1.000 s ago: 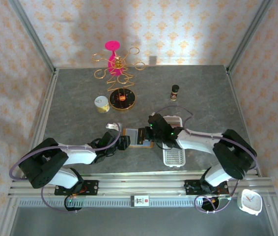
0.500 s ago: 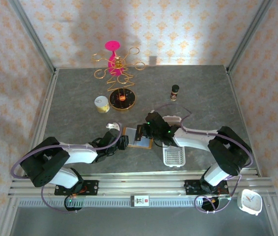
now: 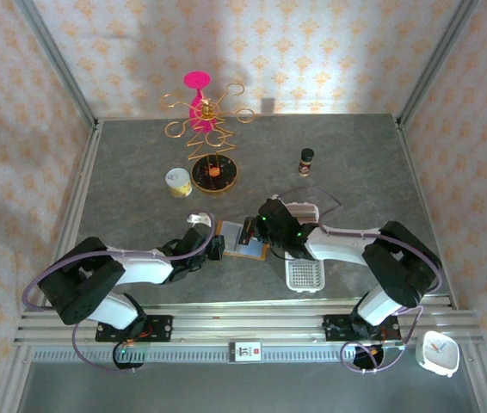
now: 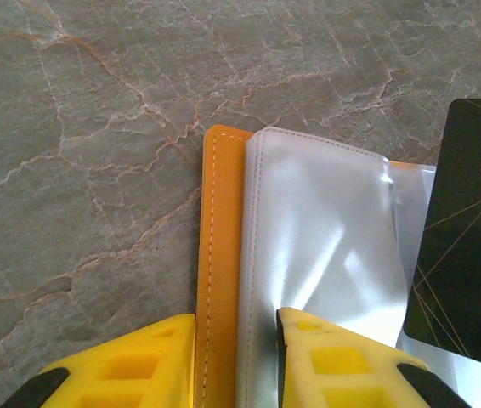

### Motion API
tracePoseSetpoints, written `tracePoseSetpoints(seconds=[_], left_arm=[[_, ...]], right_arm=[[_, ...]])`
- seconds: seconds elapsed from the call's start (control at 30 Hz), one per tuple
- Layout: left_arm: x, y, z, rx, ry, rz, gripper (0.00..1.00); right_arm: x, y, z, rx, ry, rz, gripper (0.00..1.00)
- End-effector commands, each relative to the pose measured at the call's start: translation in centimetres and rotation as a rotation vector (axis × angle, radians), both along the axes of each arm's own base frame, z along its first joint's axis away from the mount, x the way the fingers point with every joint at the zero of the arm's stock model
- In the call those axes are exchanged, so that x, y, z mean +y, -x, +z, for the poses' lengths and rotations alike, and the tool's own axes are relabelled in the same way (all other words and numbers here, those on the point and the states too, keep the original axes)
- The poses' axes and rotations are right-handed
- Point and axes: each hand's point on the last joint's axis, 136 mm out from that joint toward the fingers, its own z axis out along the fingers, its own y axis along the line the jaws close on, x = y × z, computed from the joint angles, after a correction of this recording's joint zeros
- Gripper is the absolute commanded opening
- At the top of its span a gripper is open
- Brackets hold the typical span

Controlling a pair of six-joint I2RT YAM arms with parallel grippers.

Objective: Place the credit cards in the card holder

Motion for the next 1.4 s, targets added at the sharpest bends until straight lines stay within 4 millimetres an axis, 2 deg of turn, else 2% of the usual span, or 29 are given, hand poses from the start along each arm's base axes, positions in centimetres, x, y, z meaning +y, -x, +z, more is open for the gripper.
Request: tracePoseSetpoints(seconds=[0.0,0.23,0.93,1.37], left_arm=[[0.4,0.8,-1.5,0.049,-0.055,-0.014,0.27],[0.3,0.9,-1.5,0.053,-0.057,-0.016,0.27],[0.1,0.9,-1.6,0.054,-0.049,-0.023,0.27],[-0.1,0.9,-1.6,0.054,-0.046,-0.027,0.27]], right_arm=[[-0.5,-1.1,2.1,-0.060,-0.058,-0.068,0.00],[-0.5,-1.1,2.6,-0.068,-0.112,-0.093,0.00],[-0.8,0.1,-1.0,0.019,-0.079,-0.081,0.00],[1.0,1.9,-2.8,0.109,-0.111,0.010,0.00]])
